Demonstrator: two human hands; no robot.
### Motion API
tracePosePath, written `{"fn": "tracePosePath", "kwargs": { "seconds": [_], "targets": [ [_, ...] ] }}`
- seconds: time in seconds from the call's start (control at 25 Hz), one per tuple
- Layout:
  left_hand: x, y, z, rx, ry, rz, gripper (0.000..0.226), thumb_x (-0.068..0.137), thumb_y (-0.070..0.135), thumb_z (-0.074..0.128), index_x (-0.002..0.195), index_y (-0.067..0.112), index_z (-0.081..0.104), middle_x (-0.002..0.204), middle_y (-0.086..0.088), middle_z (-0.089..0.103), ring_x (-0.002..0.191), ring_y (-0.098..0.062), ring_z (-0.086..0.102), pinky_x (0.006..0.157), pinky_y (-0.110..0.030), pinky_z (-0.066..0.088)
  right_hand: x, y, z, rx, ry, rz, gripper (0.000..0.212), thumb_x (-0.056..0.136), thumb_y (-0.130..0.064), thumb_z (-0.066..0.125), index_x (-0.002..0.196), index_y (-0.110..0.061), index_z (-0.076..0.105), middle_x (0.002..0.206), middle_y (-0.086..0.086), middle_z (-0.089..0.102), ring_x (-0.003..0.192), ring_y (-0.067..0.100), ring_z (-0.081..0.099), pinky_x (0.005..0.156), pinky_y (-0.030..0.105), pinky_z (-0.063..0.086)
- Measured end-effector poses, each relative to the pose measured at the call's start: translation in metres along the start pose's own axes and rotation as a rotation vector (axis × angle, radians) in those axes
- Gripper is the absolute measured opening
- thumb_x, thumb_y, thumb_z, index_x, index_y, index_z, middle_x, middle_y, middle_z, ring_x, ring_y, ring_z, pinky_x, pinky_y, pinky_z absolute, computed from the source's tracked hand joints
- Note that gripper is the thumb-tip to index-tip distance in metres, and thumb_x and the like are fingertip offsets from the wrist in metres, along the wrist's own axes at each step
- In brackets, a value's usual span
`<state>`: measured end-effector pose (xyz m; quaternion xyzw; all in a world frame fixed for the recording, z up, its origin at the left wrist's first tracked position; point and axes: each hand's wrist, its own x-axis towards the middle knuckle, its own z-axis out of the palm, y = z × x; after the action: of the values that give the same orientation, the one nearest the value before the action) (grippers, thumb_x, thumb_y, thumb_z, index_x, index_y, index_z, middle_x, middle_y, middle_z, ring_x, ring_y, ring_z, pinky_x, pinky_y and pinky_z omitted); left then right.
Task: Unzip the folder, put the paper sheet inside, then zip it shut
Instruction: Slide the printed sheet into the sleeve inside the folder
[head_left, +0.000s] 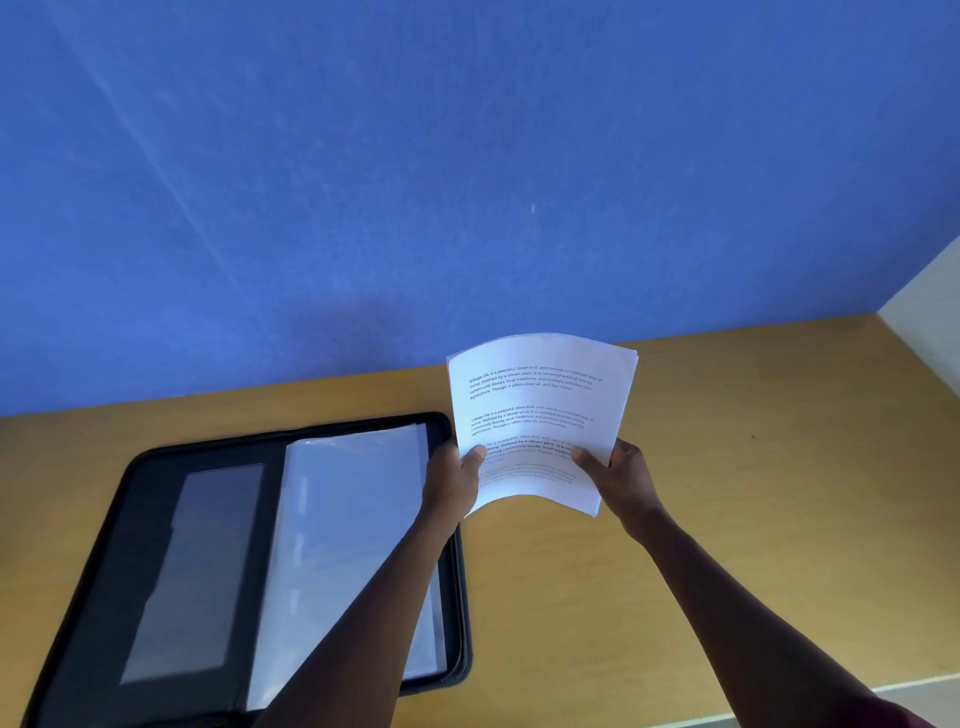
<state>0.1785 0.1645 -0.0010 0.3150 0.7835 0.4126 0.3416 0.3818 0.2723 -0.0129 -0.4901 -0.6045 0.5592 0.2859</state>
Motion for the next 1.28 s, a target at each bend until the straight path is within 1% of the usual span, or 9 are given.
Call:
{"fn": "tracePosePath", "kwargs": {
  "seconds": [0.24,0.52,0.68,0.76,0.88,0.96,1.12,1.2,1.28],
  "targets": [
    [0.002,-0.012,-0.031,0.014,-0.088,0.003,0.029,0.1,0.028,0.05,0.124,0.019,0.064,0.115,0.004,0.07,0.104,-0.018,0.066,0.091,-0.041,0.055,0.01,-0.026,0.003,0.063,-0.197,0.016,0.015,0.086,-0.015,0.073,0.101,-0.014,0.072,0.096,0.002,0.076,0.088,0.022,0.072,0.074,0.034,0.058],
    [-0.005,-0.028,-0.092,-0.076,-0.187,0.005,0.026,0.094,0.024,0.055,0.116,0.024,0.068,0.111,0.009,0.073,0.103,-0.011,0.068,0.092,-0.037,0.053,0.013,-0.047,0.04,0.083,-0.421,0.02,0.023,0.083,-0.009,0.075,0.106,-0.01,0.07,0.103,0.004,0.075,0.092,0.02,0.072,0.078,0.03,0.058],
    [-0.001,-0.035,-0.126,-0.119,-0.268,-0.025,0.027,0.095,0.026,0.058,0.121,0.024,0.066,0.118,0.008,0.071,0.111,-0.012,0.065,0.102,-0.04,0.049,0.016,-0.062,0.053,-0.01,-0.572,0.027,0.034,0.079,-0.016,0.08,0.11,-0.009,0.069,0.103,0.002,0.076,0.085,0.012,0.072,0.061,0.017,0.052],
    [0.003,-0.041,-0.142,-0.124,-0.332,-0.05,0.031,0.095,0.029,0.059,0.125,0.025,0.064,0.121,0.008,0.07,0.113,-0.014,0.065,0.101,-0.042,0.049,0.019,-0.067,0.061,-0.117,-0.633,0.025,0.037,0.075,-0.024,0.081,0.11,-0.016,0.07,0.103,-0.002,0.076,0.088,0.012,0.072,0.062,0.019,0.053],
    [0.009,-0.05,-0.158,-0.13,-0.385,-0.084,0.042,0.087,0.038,0.061,0.127,0.027,0.064,0.121,0.008,0.07,0.115,-0.017,0.065,0.1,-0.045,0.05,0.022,-0.066,0.079,-0.172,-0.604,0.021,0.043,0.068,-0.03,0.08,0.108,-0.018,0.071,0.103,-0.003,0.076,0.094,0.017,0.072,0.072,0.025,0.056],
    [0.015,-0.053,-0.167,-0.13,-0.343,-0.073,0.032,0.091,0.033,0.06,0.123,0.027,0.065,0.12,0.008,0.071,0.115,-0.016,0.065,0.103,-0.048,0.048,0.024,-0.065,0.096,-0.121,-0.532,0.029,0.046,0.065,-0.026,0.082,0.108,-0.011,0.071,0.103,0.002,0.076,0.095,0.022,0.072,0.08,0.032,0.058],
    [0.031,-0.054,-0.186,-0.105,-0.252,-0.042,0.033,0.09,0.031,0.062,0.122,0.026,0.065,0.12,0.009,0.07,0.115,-0.014,0.063,0.106,-0.045,0.045,0.032,-0.067,0.127,-0.084,-0.44,0.043,0.029,0.076,-0.008,0.079,0.104,-0.008,0.071,0.102,0.007,0.075,0.093,0.026,0.072,0.086,0.046,0.057],
    [0.038,-0.055,-0.196,-0.112,-0.242,-0.022,0.036,0.089,0.031,0.064,0.124,0.022,0.065,0.119,0.009,0.07,0.114,-0.014,0.063,0.1,-0.038,0.049,0.036,-0.072,0.139,-0.057,-0.412,0.061,0.025,0.08,-0.003,0.076,0.104,-0.007,0.07,0.102,0.008,0.075,0.093,0.027,0.072,0.085,0.047,0.057],
    [0.046,-0.055,-0.205,-0.129,-0.236,-0.011,0.029,0.095,0.023,0.063,0.123,0.017,0.065,0.113,0.009,0.071,0.102,-0.009,0.065,0.08,-0.022,0.051,0.04,-0.078,0.148,-0.036,-0.403,0.063,0.026,0.081,-0.002,0.075,0.106,-0.004,0.069,0.102,0.009,0.075,0.092,0.027,0.071,0.085,0.046,0.057]
  ]
}}
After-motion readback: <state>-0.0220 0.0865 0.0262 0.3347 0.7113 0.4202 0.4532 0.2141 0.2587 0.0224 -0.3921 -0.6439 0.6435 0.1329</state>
